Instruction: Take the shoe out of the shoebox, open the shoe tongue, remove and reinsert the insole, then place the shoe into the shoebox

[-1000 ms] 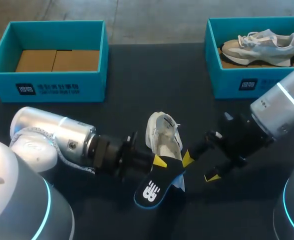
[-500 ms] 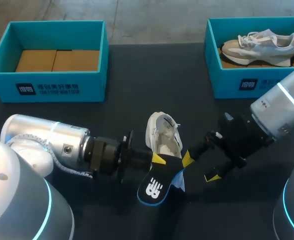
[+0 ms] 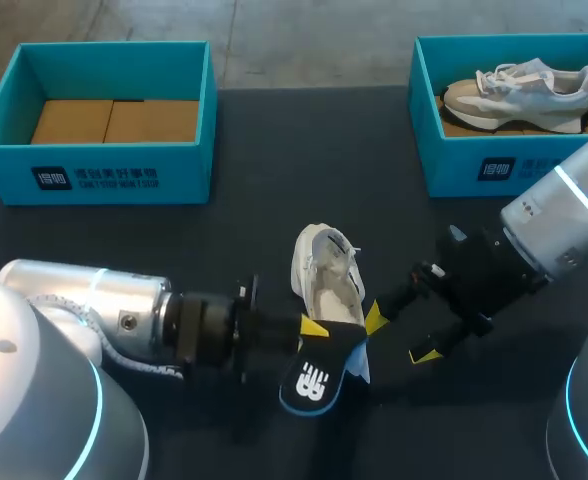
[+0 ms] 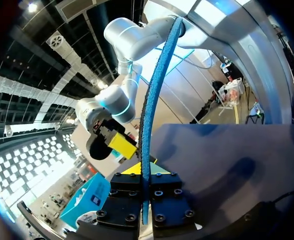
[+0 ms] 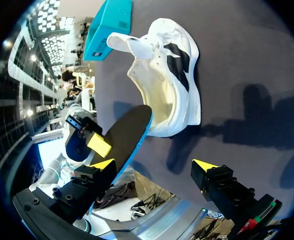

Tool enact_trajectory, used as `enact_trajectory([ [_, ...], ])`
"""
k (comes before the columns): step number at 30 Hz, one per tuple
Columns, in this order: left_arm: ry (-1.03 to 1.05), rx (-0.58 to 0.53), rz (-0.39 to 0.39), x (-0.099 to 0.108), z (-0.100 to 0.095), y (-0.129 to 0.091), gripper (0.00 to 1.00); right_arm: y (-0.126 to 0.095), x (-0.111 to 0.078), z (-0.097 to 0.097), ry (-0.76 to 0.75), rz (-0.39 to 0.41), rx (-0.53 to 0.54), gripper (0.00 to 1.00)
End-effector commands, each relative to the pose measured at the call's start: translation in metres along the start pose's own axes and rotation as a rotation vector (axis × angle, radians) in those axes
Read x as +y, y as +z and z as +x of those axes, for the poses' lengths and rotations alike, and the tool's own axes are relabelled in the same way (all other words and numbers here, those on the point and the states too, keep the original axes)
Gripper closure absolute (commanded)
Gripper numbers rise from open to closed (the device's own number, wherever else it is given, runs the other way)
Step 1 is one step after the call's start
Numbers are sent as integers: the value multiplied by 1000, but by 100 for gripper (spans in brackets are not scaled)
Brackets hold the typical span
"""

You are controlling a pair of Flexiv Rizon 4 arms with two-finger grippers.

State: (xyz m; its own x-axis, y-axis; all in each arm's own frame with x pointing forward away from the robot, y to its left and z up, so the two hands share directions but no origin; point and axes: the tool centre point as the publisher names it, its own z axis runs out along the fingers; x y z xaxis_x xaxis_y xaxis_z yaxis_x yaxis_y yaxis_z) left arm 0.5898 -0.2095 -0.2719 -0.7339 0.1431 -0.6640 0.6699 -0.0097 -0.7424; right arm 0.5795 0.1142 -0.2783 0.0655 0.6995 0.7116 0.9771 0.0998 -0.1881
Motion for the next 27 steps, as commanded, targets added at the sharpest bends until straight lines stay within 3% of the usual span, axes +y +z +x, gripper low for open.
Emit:
enact_trajectory([
  [1,0,-7,-2,-1,5,6,100,0,-2,0,0,-4,0,0],
  [10,-3,-16,1,3,5,9,100,-12,-11,-3,-23,-18,18,0],
  [27,-7,-82,-13,4,3,9,100,-10,-10,-7,-41,9,29,0],
])
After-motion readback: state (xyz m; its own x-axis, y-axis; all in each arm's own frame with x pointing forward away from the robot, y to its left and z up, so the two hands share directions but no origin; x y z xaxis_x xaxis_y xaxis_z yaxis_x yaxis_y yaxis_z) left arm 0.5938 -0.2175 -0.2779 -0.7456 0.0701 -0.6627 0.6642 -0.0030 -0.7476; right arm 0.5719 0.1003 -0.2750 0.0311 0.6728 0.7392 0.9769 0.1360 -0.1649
